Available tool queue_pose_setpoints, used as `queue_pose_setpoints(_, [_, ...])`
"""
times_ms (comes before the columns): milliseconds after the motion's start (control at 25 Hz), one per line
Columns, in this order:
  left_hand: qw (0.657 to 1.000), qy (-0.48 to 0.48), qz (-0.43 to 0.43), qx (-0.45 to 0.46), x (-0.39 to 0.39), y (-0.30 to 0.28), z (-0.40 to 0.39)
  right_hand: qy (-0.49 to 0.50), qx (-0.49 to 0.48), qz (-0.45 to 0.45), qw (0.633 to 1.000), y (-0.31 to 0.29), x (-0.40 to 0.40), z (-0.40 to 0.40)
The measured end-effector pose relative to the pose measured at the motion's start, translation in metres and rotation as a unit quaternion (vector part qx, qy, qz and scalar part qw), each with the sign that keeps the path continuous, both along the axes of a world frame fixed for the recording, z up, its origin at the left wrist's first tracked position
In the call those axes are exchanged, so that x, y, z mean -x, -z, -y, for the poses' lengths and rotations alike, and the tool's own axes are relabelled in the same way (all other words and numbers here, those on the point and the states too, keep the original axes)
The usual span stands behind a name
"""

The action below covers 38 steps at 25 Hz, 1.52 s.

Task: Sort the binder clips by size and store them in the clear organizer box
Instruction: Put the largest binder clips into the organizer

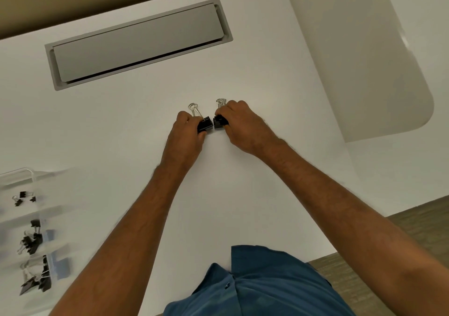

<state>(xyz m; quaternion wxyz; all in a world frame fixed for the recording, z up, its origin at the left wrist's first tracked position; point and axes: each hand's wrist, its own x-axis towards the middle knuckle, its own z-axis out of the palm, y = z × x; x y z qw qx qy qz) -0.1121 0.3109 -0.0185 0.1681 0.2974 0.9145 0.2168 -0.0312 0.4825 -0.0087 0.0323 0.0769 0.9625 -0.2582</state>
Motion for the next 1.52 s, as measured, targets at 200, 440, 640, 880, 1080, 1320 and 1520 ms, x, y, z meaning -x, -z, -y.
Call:
queue_pose_setpoints(200, [1.000, -0.004, -0.006, 0.008, 0.002, 0.001, -0.002, 0.005, -0.063, -0.009, 0.998, 0.009, 0.001, 0.007])
queue_pose_setpoints(440, [0.999, -0.023, -0.020, 0.030, -0.001, 0.001, -0.003, 0.000, -0.059, 0.000, 0.998, 0.002, -0.002, 0.011])
queue_pose_setpoints(640, [0.999, -0.033, -0.016, 0.040, -0.003, 0.000, 0.005, 0.001, -0.056, 0.012, 0.998, -0.005, -0.019, 0.011])
queue_pose_setpoints(880, [0.998, -0.035, 0.008, 0.053, -0.026, -0.013, 0.025, 0.025, -0.035, 0.001, 0.999, -0.014, -0.040, 0.026])
queue_pose_setpoints(1080, [0.998, -0.052, 0.026, -0.005, -0.063, -0.027, 0.073, 0.013, 0.014, -0.019, 1.000, -0.026, -0.053, 0.060])
queue_pose_setpoints(1320, [0.988, -0.144, 0.040, -0.047, -0.098, -0.055, 0.174, -0.039, 0.061, -0.021, 0.997, -0.054, -0.049, 0.137])
queue_pose_setpoints(1520, [0.976, -0.200, 0.034, -0.085, -0.112, -0.080, 0.287, -0.104, 0.072, -0.038, 0.991, -0.077, -0.032, 0.238])
